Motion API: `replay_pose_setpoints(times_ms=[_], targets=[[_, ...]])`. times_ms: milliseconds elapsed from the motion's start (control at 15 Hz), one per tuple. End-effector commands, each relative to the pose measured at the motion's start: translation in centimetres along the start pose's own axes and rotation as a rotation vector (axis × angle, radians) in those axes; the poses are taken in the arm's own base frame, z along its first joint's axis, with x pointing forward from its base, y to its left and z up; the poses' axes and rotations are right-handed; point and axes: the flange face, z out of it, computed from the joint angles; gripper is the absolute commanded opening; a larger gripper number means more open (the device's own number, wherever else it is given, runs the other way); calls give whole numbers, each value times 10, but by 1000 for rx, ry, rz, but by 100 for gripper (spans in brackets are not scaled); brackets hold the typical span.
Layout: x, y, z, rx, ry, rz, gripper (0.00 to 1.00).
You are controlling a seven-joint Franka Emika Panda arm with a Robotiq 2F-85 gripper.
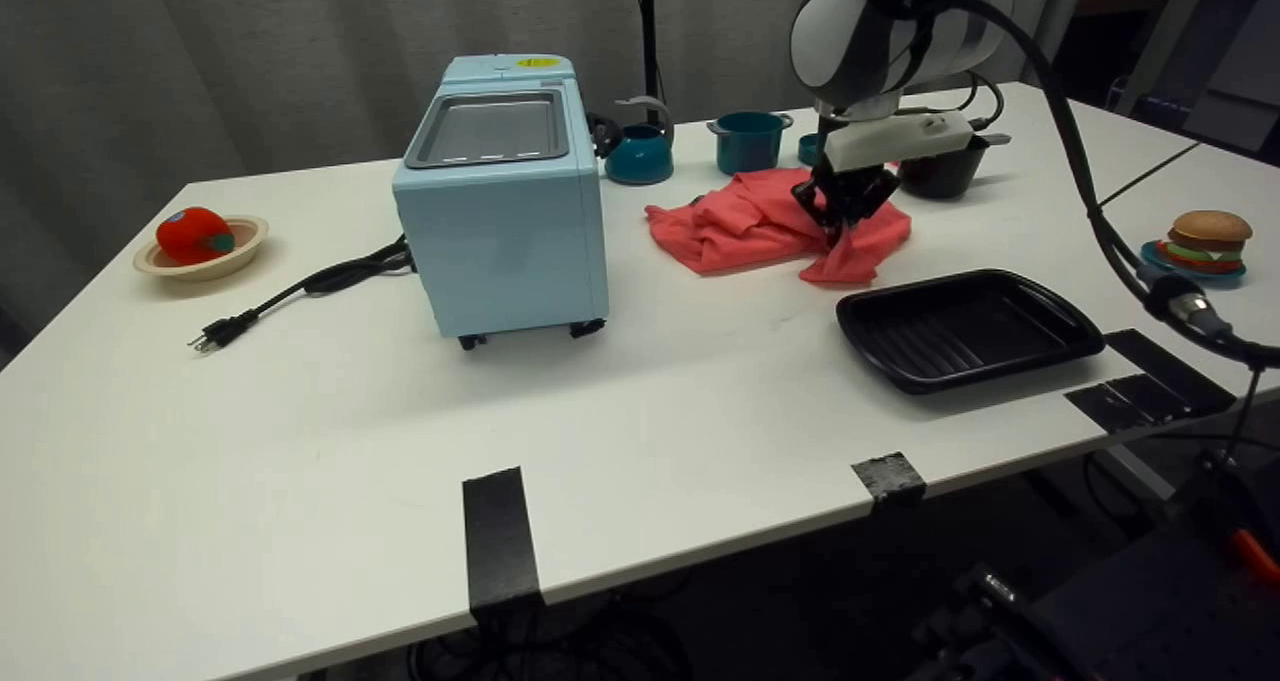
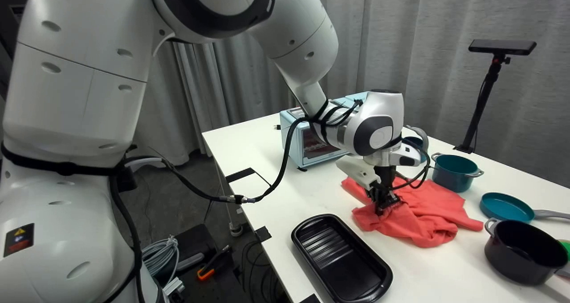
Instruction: Pick up the peach towel and fold it.
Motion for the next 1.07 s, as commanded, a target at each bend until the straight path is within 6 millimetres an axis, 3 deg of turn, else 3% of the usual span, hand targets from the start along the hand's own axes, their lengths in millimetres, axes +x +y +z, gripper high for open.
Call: replay_pose_setpoints(times_ms=[0, 400, 800, 867, 1000], targets=[[10, 25, -43, 5, 39, 31, 1], [63, 51, -92, 24, 172, 120, 1], [119, 47, -110, 20, 267, 184, 1], [124, 43, -107, 15, 271, 191, 31], [133, 42, -105, 18, 276, 206, 37]])
